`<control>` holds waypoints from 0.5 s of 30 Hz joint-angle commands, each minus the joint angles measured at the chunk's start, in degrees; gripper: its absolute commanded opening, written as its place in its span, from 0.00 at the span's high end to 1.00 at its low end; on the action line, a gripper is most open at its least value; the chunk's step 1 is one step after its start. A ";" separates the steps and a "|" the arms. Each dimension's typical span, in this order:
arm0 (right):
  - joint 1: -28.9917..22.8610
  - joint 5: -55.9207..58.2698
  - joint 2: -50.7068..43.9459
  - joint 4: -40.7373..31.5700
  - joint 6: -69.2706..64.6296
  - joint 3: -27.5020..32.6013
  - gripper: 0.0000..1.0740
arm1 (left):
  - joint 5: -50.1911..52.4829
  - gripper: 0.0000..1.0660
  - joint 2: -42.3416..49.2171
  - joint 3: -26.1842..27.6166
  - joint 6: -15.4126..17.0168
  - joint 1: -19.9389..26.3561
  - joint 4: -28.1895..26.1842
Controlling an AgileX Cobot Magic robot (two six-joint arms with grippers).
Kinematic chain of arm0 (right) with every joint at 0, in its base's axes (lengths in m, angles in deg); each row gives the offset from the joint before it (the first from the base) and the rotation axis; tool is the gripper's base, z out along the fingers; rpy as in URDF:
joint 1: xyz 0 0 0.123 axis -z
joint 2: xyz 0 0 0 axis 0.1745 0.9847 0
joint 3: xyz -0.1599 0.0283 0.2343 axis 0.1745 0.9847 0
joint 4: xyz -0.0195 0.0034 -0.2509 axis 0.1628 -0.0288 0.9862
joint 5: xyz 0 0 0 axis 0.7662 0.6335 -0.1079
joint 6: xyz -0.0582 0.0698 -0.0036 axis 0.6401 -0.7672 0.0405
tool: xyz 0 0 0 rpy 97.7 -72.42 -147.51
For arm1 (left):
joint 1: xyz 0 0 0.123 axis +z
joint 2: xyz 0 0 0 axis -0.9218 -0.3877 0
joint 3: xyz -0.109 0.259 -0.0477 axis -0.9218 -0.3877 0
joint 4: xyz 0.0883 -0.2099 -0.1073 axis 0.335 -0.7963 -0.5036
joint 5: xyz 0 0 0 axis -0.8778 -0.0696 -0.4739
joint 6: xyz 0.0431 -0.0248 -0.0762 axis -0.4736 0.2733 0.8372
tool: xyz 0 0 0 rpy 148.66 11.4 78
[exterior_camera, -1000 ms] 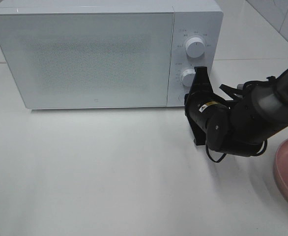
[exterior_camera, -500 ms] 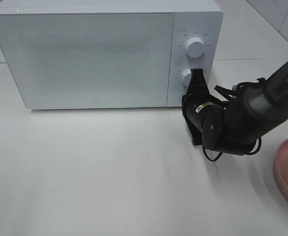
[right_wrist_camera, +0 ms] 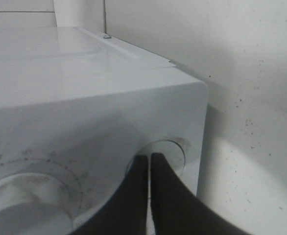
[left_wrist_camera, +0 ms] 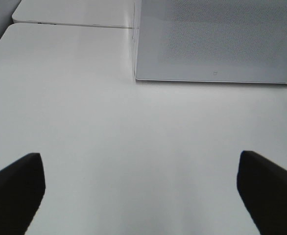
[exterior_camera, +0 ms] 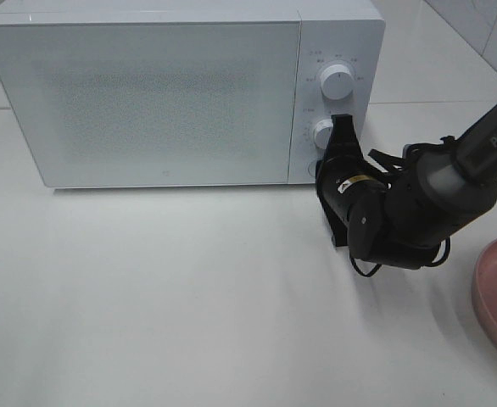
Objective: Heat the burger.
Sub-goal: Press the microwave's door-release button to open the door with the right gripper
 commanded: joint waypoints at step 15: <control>0.17 -5.33 0.34 -2.23 2.92 -3.61 1.00 | -0.23 0.06 1.03 -0.17 -0.17 0.06 -0.40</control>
